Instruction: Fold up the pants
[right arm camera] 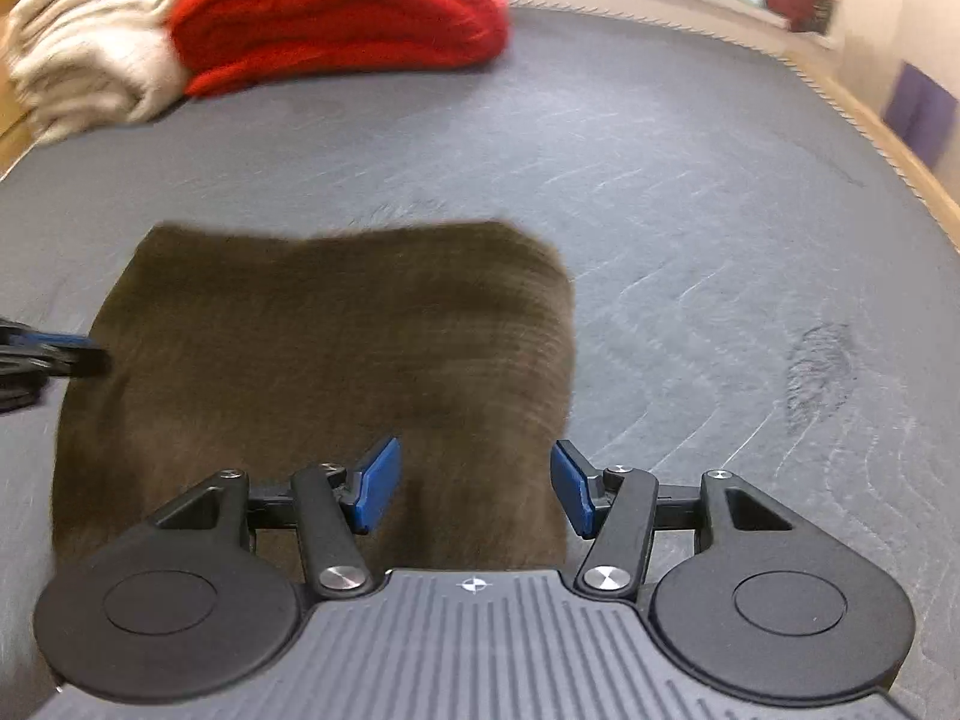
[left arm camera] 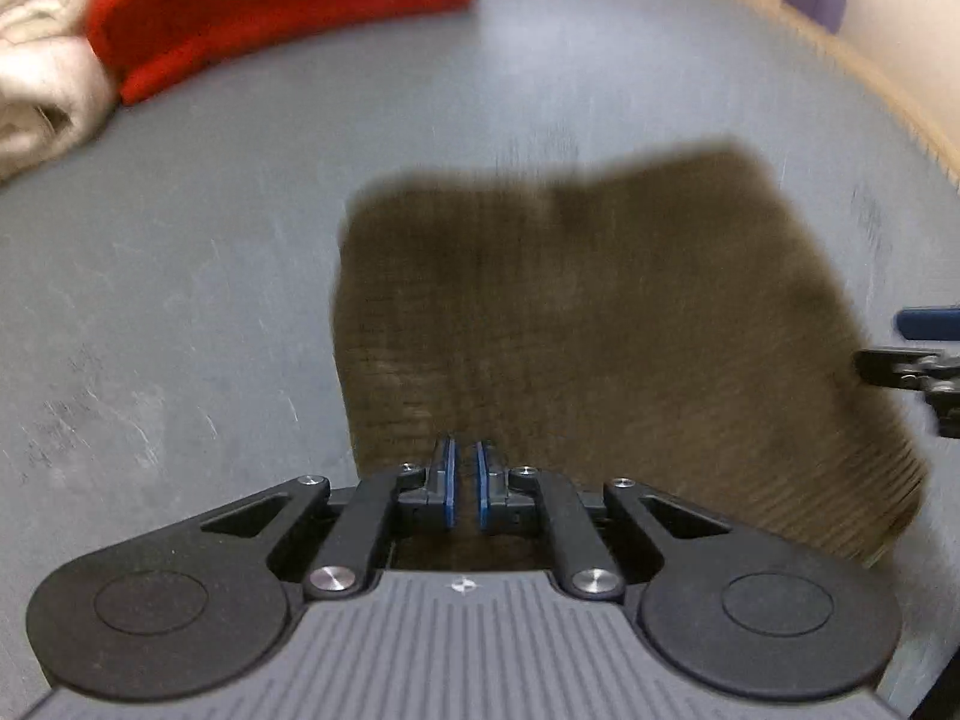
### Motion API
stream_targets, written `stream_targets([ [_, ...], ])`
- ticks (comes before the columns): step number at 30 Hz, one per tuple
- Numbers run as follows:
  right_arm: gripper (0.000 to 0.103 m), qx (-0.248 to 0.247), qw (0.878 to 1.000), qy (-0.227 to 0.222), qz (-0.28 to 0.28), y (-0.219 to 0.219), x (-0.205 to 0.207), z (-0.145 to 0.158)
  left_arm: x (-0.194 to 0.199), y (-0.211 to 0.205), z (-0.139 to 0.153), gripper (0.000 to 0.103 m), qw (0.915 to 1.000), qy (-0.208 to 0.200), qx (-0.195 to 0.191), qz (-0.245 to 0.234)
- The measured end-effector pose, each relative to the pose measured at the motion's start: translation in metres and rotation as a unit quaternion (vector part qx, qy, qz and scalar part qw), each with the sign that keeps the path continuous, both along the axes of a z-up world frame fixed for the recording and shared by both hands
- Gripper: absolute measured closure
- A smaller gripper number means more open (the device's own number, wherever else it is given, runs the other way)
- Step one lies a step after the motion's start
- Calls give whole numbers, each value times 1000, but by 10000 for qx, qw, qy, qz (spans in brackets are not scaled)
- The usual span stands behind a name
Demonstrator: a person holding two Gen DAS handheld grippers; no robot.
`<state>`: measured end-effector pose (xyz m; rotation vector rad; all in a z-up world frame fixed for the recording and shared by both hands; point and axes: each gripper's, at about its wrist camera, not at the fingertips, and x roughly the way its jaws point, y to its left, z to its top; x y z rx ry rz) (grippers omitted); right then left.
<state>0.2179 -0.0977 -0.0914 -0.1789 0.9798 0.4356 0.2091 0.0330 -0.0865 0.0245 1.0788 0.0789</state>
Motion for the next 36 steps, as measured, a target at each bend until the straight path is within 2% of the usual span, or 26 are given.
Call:
stream_targets([
  [2, 44, -303, 9987, 396, 96, 1, -1, -16, 1, -8, 3, 95, 9997, -114, 184, -65],
  [4, 44, -329, 9978, 575, 36, -2, 0, -25, -4, -14, 18, 82, 9996, -229, 139, -18],
  [5, 44, -216, 9982, 556, -27, -5, 1, -21, -3, -15, 29, 67, 9995, -311, 76, 33],
  [6, 44, -47, 9990, 438, -122, -10, -1, -13, -6, -15, 40, 60, 9992, -391, 30, 92],
  [8, 44, 291, 9992, 38, -282, -19, -7, 7, -17, -19, 62, 54, 9980, -605, 38, 186],
  [10, 44, 595, 9962, -462, -430, -29, -18, 32, -37, -20, 87, 40, 9949, -954, 30, 325],
  [11, 43, 704, 9938, -716, -484, -35, -24, 43, -48, -21, 100, 27, 9924, -1157, -16, 429],
  [12, 42, 814, 9902, -996, -547, -39, -33, 57, -60, -25, 112, 19, 9898, -1330, -46, 513],
  [15, 33, 1222, 9783, -1499, -742, -56, -60, 91, -98, -39, 142, 18, 9808, -1831, 117, 661],
  [17, 27, 1450, 9719, -1715, -709, -65, -82, 107, -118, -49, 154, 16, 9783, -1954, 144, 668],
  [18, 26, 1487, 9704, -1785, -667, -68, -91, 112, -130, -52, 158, 11, 9776, -1979, 93, 705],
  [20, 19, 1522, 9677, -1946, -506, -72, -111, 118, -146, -58, 160, 5, 9761, -2029, -74, 777],
  [23, 16, 1417, 9672, -2081, -334, -74, -136, 115, -159, -69, 149, 0, 9747, -2103, -263, 707],
  [25, 16, 1331, 9725, -1871, -395, -74, -143, 100, -154, -76, 130, 0, 9808, -1772, -213, 788],
  [27, 17, 1279, 9794, -1428, -642, -75, -140, 89, -146, -78, 120, 0, 9851, -1466, -232, 870],
  [29, 17, 1364, 9800, -1253, -725, -76, -137, 85, -140, -79, 117, 0, 9855, -1449, -265, 845],
  [32, 17, 1117, 9828, -1273, -739, -72, -135, 80, -131, -78, 113, 0, 9847, -1483, -133, 901],
  [36, 17, 1046, 9851, -1092, -822, -70, -132, 72, -119, -75, 99, 0, 9871, -1245, -285, 962],
])
